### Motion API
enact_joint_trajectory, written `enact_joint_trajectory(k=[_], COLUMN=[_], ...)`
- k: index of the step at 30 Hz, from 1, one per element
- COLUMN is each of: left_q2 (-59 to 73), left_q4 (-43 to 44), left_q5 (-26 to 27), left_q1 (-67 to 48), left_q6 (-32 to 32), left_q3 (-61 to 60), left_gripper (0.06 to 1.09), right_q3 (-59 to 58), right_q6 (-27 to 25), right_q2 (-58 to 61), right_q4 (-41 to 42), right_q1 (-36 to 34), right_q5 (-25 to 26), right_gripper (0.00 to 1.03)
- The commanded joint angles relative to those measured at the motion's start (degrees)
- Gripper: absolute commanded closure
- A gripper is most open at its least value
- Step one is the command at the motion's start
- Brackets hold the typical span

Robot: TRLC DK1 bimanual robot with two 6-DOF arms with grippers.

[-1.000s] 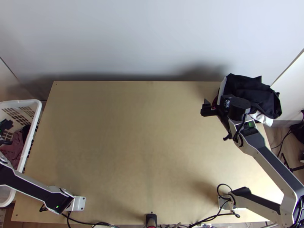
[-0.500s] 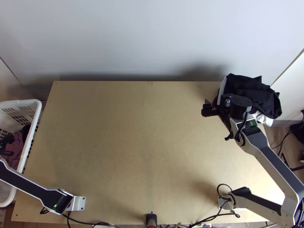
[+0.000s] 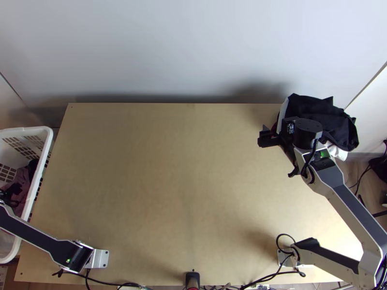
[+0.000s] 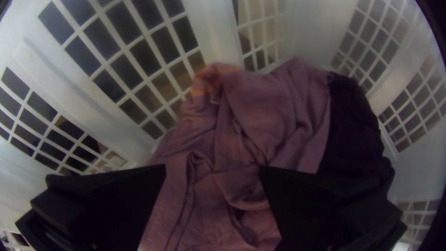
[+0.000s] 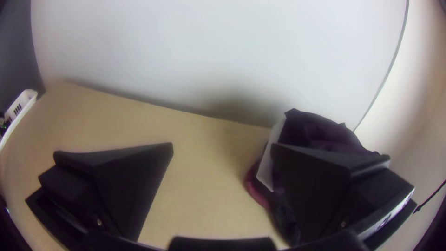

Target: Fold the t-shirt

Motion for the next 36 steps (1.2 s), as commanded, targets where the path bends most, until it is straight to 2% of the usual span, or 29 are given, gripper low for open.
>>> enact_joint_trajectory(k=[1, 11, 12, 13, 14, 15, 17, 22, 28, 33, 36], left_q2=[4.71, 7.43, 7.43, 7.34, 7.26, 7.34, 7.17, 4.71, -6.45, -20.78, -25.97], left_q4=[-2.39, -4.24, -5.56, -6.61, -6.17, -6.0, -7.14, -10.39, -14.61, -23.14, -26.3], left_q5=[-1.75, -2.9, -2.9, -2.63, -2.19, 1.24, 2.82, 2.82, 2.99, 11.43, 14.07], left_q1=[1.14, 1.66, 1.75, 1.93, 2.28, 3.07, 3.6, 3.51, 3.16, 2.19, 1.31], left_q6=[1.55, 2.43, 2.34, 1.81, 0.76, 0.23, 0.05, 0.76, -2.23, -4.08, -4.52], left_q3=[4.32, 4.94, 4.94, 4.85, 4.76, 5.02, 5.02, 4.58, 4.41, 3.53, 2.56], left_gripper=[0.11, 0.12, 0.2, 0.42, 0.69, 0.92, 0.94, 0.96, 0.96, 0.97, 0.97], right_q3=[0.45, 0.8, 0.8, 0.8, 0.8, 0.8, 0.8, -0.08, -1.14, -1.31, -1.93], right_q6=[-0.53, -1.5, -1.5, -1.5, -1.5, -1.59, -1.59, -1.5, -0.97, -0.88, -0.62], right_q2=[0.11, -0.15, -0.24, -0.33, -0.42, -0.5, -0.68, -0.94, -1.21, -2.7, -3.67], right_q4=[-0.47, -0.82, -0.82, -0.91, -0.91, -1.0, -1.0, -1.0, -0.74, -0.56, -0.56], right_q1=[-0.03, -0.03, -0.03, -0.03, -0.03, -0.03, -0.03, -0.03, -0.03, -0.03, -0.12], right_q5=[0.58, 1.37, 1.46, 1.55, 1.64, 1.73, 1.73, 1.81, 1.81, 1.81, 1.81], right_gripper=[0.05, 0.05, 0.05, 0.05, 0.05, 0.05, 0.05, 0.05, 0.05, 0.05, 0.05])
